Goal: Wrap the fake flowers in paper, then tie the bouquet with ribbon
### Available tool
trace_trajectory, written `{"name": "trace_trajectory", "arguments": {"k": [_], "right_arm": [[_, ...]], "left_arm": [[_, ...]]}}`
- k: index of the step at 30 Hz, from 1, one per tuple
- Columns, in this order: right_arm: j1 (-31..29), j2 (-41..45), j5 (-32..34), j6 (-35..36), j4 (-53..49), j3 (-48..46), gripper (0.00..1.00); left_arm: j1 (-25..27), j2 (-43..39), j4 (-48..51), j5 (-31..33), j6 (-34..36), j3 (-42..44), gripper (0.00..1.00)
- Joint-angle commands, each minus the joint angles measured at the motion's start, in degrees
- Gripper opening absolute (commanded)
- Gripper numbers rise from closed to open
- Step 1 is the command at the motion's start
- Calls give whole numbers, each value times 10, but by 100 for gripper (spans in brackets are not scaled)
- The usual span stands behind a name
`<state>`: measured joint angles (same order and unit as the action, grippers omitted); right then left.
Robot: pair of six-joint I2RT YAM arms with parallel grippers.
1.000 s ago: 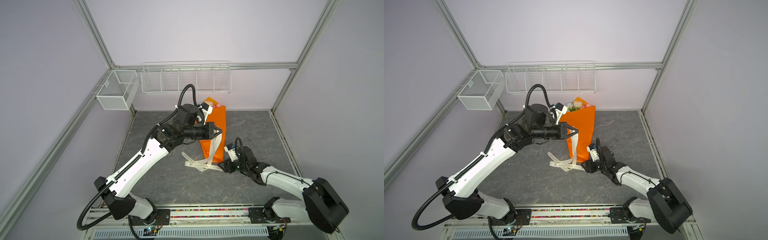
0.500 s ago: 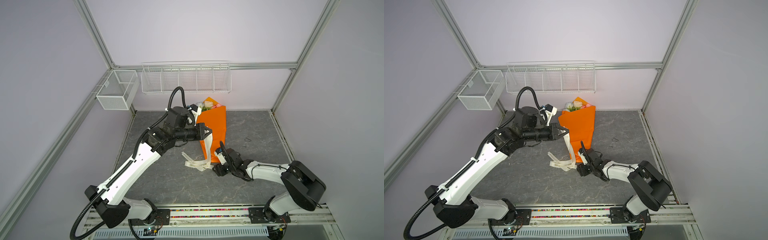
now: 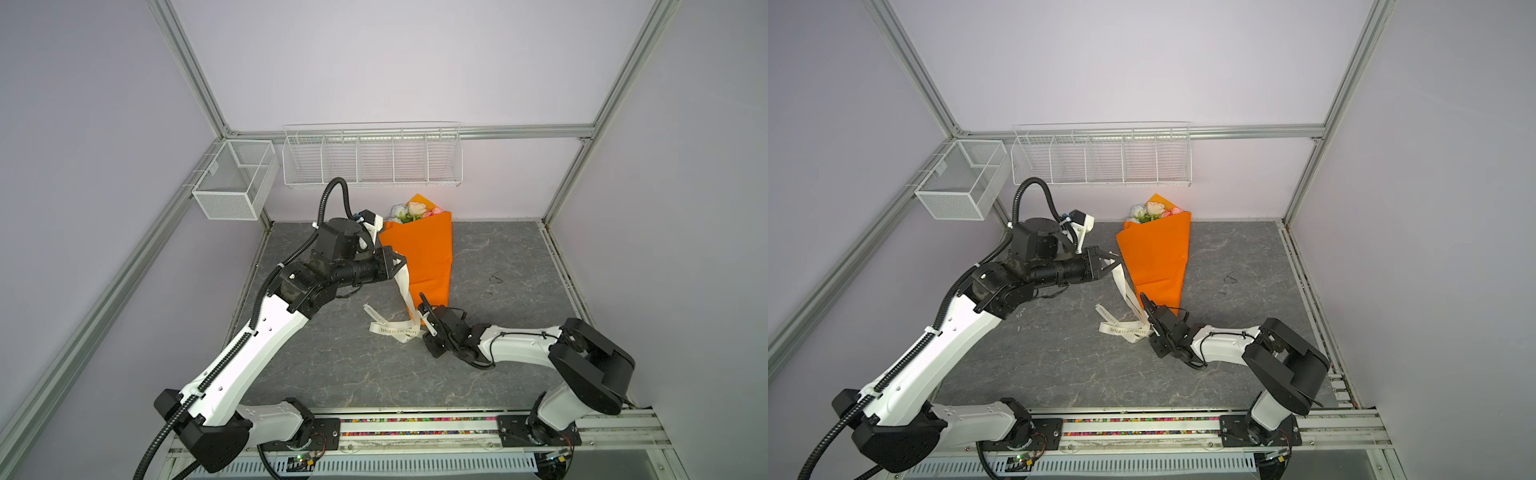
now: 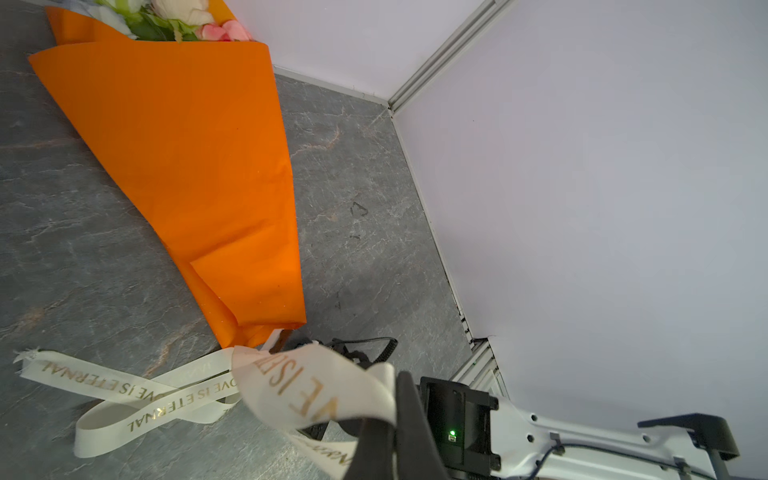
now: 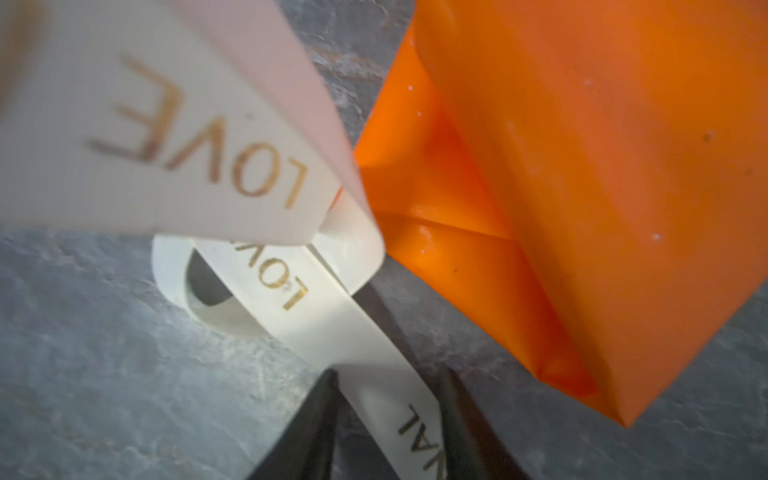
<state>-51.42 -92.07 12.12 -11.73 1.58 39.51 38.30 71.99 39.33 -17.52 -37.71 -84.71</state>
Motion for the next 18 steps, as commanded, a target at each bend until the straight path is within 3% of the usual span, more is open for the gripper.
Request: {"name": "trace_trajectory", "arguments": {"k": [1,5,11,18], "right_arm": [[-5,-28,30,0,-80,-18,24],[-7,14,51,-4,-110,-6,7],[-2,183,133,-31,-191,3,7],[75,402,236,-66,-344,37,7]], "left_arm": [[-19,-23,4,14,-7,17,0],[-44,-41,12,13,-3,27,0],[-113,-69,64,20,29,29,0],[-178,-84,148,67,91,7,0]]}}
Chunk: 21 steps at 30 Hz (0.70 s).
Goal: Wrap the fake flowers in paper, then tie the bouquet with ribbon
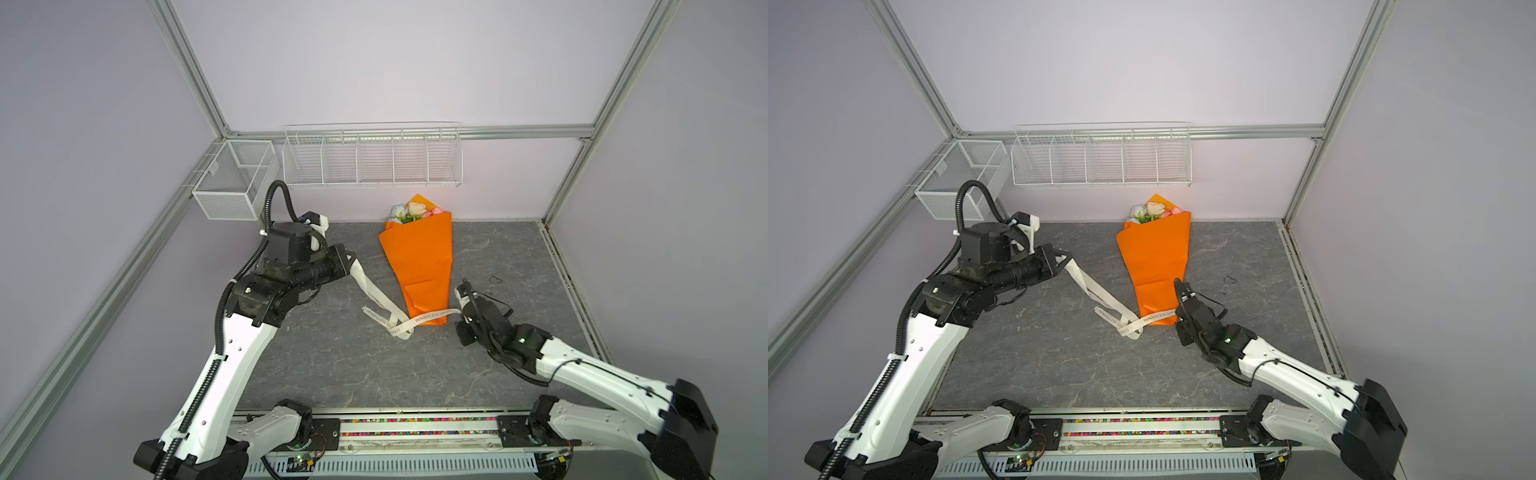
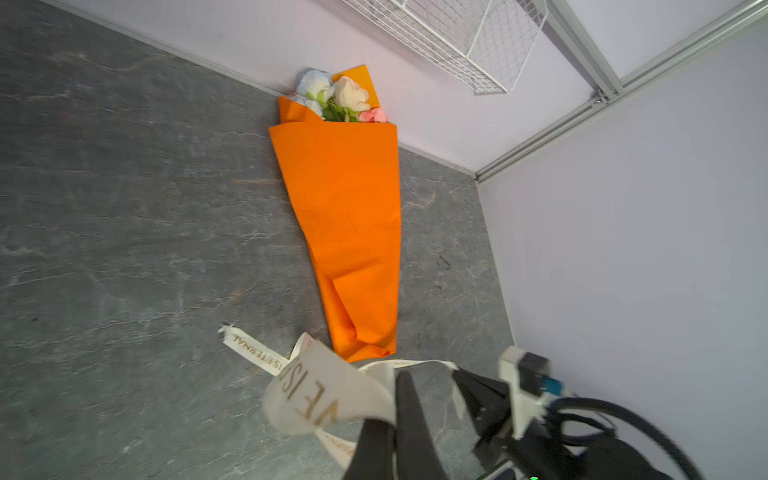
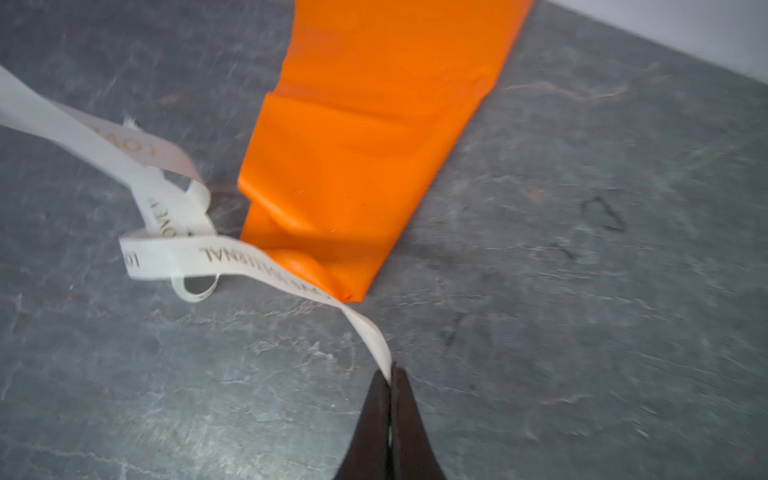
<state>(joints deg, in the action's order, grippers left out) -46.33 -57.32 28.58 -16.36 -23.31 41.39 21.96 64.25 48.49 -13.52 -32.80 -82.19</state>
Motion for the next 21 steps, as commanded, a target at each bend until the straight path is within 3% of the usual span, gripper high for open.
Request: {"name": "trace_trajectory", "arguments": {"k": [1,8,11,15,20,21], "right_arm": [[37,74,86,-17,-114,31,7],[123,143,232,33,-225,152,7],[170,144,225,64,-236,187,7],[212,131,210,96,-238,212,7],[217,139,164,95,-220,206,7],[217,141,168,90,-220,203,7]], "left_arm": [[-18,-6,62,31,46,-21,0],[-20,3,119,110,105,-48,0],[-20,2,136,142,121,-46,0],[-20,3,145,128,147,-37,0],[-20,10,173,175,153,-14,0],[-20,10,180,195,159,-10,5]]}}
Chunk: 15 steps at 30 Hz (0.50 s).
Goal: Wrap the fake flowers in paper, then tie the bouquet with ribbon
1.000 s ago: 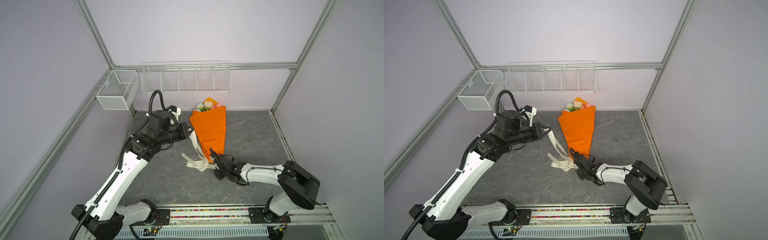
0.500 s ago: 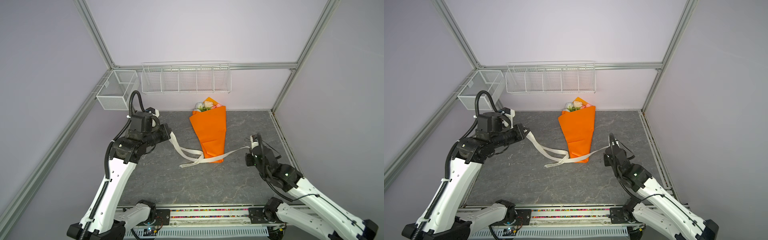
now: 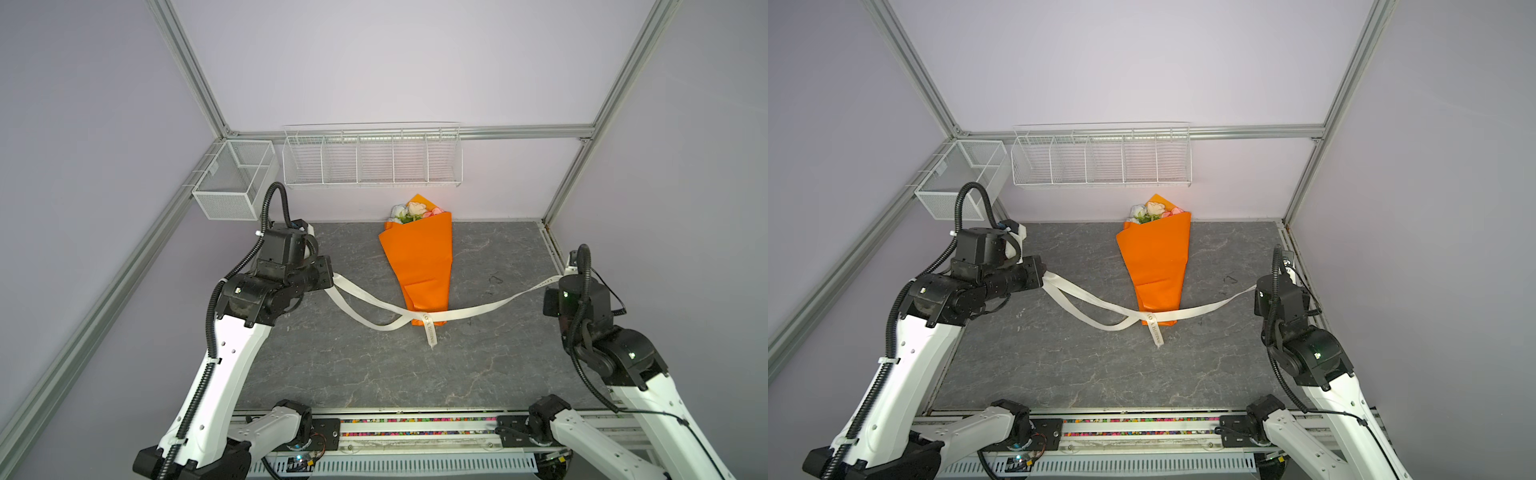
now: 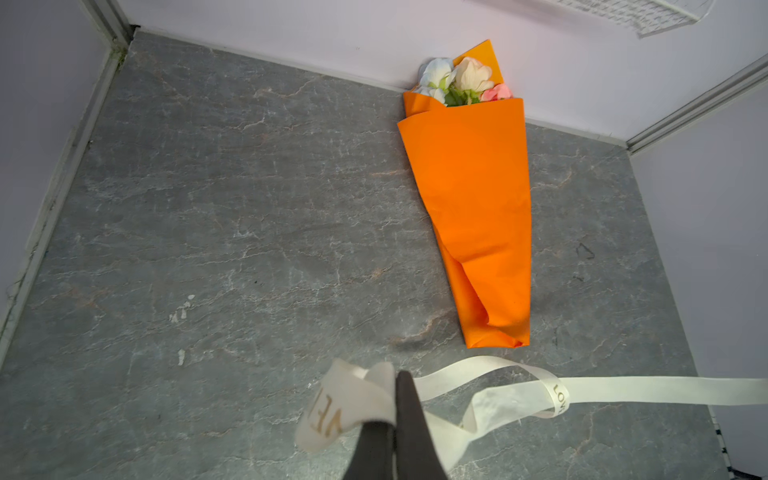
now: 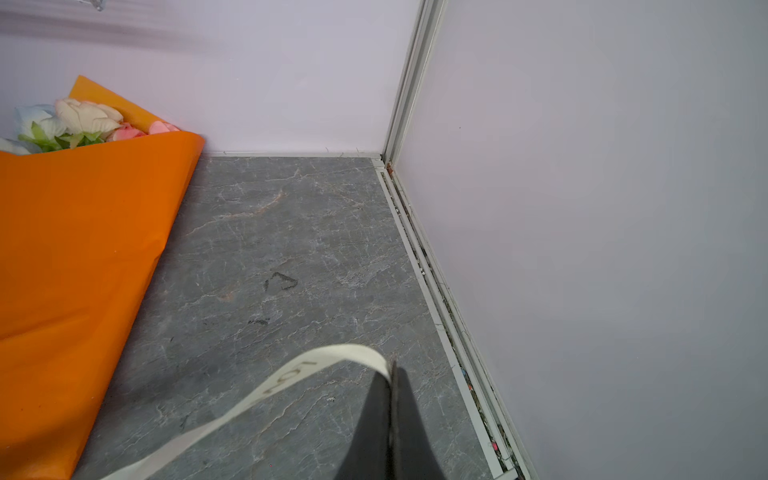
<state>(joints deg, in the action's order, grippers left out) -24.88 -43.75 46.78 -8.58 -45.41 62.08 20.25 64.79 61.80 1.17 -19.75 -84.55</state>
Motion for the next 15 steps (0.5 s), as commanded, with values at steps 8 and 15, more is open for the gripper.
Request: {"name": "trace_trajectory", "arguments": {"k": [8,15], "right_arm": [[21,1,32,33,-2,6,7],[56,-20,6,50,-3,16,7]], "left_arm": [[-29,-16,35,206,10,55,80],[-99,-10,-59,-9,-32,141,75]]}}
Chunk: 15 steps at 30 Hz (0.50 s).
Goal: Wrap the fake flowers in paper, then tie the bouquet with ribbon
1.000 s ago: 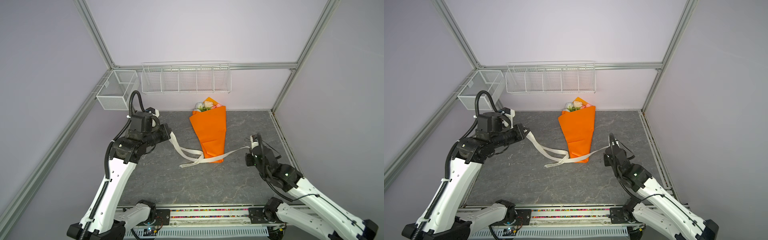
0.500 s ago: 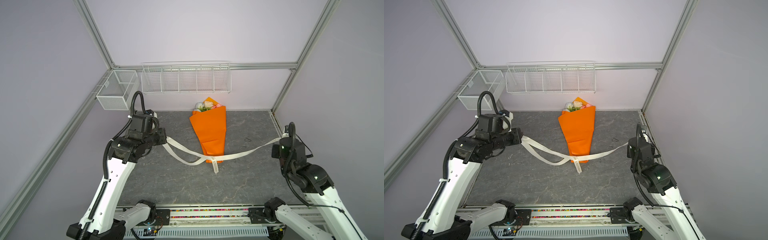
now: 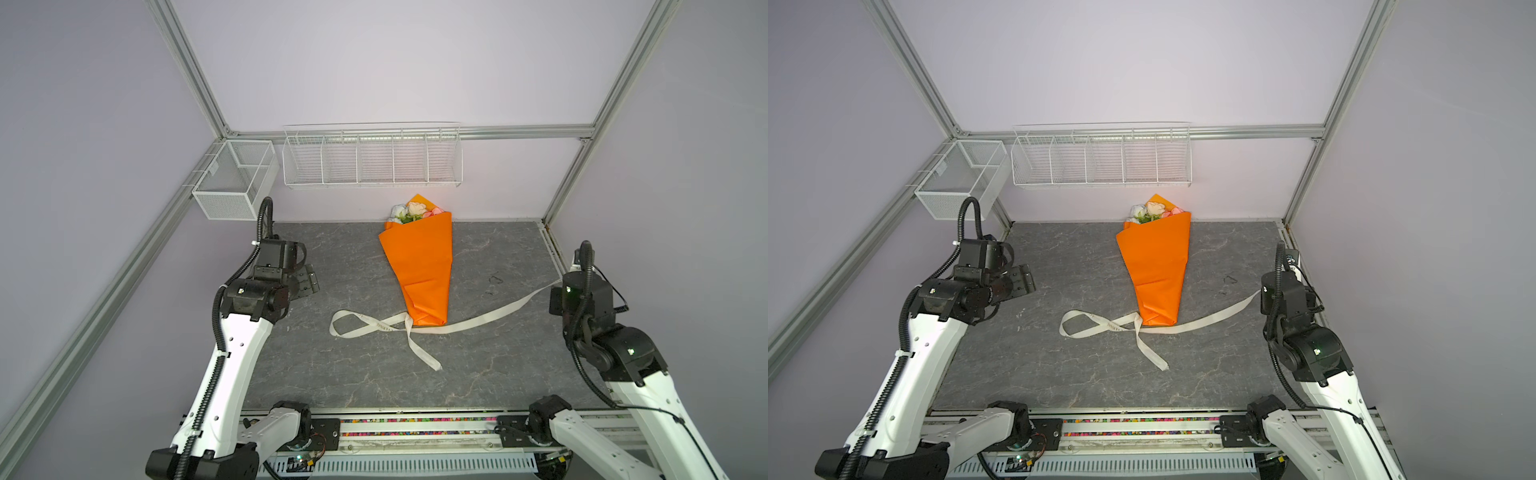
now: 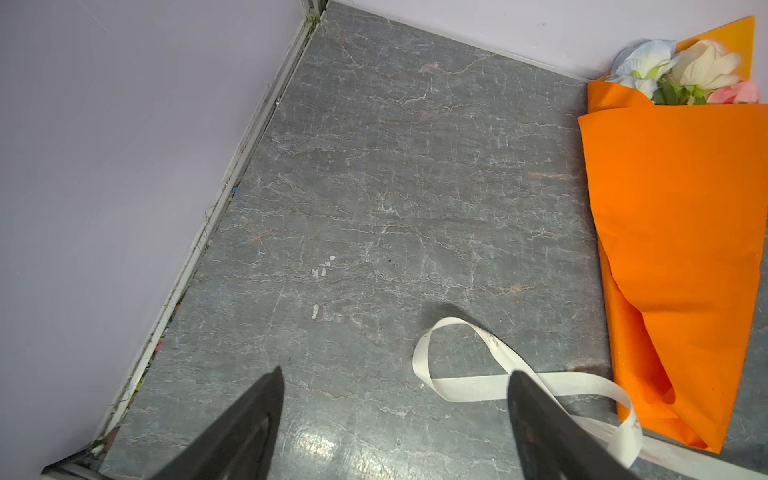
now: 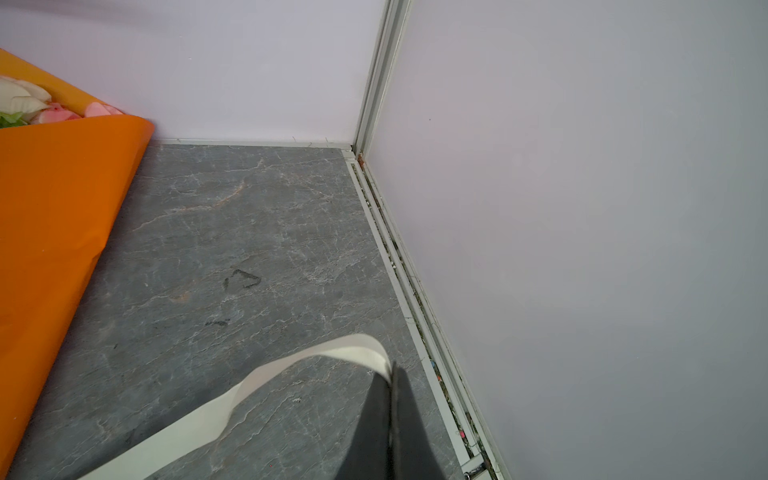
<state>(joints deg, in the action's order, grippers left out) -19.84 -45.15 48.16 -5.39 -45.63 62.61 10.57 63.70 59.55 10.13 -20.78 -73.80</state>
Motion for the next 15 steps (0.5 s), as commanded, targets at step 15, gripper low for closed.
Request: {"name": "trace_trajectory", "arguments": {"k": [15], "right_arm": [[10,-19,-73,19,27,-12,7]], "left_arm": [[9,60,-206,-210,-177,280,71]]}}
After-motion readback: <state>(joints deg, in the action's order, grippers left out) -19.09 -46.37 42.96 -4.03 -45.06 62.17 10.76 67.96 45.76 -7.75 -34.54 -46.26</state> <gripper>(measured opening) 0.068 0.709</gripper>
